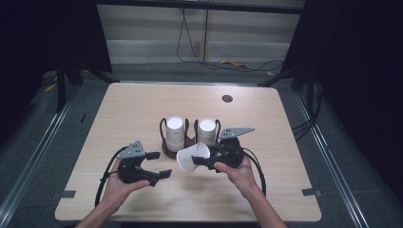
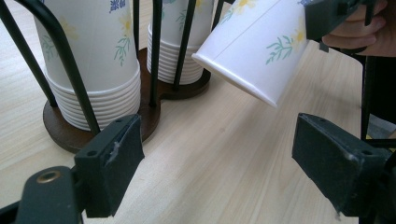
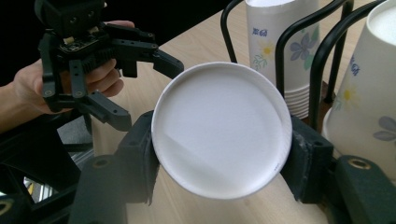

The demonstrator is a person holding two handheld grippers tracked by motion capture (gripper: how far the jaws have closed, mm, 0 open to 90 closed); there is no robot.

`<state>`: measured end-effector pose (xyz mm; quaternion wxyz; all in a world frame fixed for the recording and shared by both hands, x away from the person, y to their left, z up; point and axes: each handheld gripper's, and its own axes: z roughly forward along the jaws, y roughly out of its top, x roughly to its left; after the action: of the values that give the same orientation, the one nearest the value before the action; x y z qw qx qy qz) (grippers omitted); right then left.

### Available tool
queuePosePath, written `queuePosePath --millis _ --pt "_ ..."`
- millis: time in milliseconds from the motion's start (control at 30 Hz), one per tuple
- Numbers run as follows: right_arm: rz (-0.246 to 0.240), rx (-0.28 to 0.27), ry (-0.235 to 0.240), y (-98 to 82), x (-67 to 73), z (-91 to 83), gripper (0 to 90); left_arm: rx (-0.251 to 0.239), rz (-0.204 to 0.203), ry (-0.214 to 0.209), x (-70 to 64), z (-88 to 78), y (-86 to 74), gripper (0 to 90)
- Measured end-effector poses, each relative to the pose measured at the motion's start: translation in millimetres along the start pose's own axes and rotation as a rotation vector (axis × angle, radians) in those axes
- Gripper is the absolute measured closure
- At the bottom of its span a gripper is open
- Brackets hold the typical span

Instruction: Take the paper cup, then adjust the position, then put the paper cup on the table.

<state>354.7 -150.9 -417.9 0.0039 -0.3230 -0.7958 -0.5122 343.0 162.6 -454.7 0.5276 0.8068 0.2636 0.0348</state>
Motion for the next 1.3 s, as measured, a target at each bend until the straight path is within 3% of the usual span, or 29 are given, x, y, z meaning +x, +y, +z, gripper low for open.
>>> queuePosePath --millis 167,400,533,833,1000,1300 --pt "0.003 -0.006 0.006 -4.1 1.1 0.7 37.7 -0.026 0.036 0.005 -5.0 1.0 -0.7 16.2" --pt "0.006 -0.024 0.014 -6.7 1.9 3.3 37.7 -0.007 0.032 0.011 -6.4 4.9 -2.9 16.1" --pt "0.009 -0.021 0.015 -9.9 2.8 4.6 37.7 -0.023 0.049 0.030 -6.6 4.5 -3.8 16.2" --pt "0.000 -0.033 0.038 -12.2 6.2 8.4 37.7 -0.031 0.036 -0.002 -8.0 8.7 -4.8 16.2" --pt "-0.010 -0.020 0.044 -11.3 7.4 12.8 37.9 -0.036 0.025 0.011 -9.3 8.8 -4.3 16.2" --pt "-0.005 -0.035 0.089 -12.4 7.0 15.8 37.8 -0.024 0.023 -0.032 -10.4 9.8 -3.9 15.9"
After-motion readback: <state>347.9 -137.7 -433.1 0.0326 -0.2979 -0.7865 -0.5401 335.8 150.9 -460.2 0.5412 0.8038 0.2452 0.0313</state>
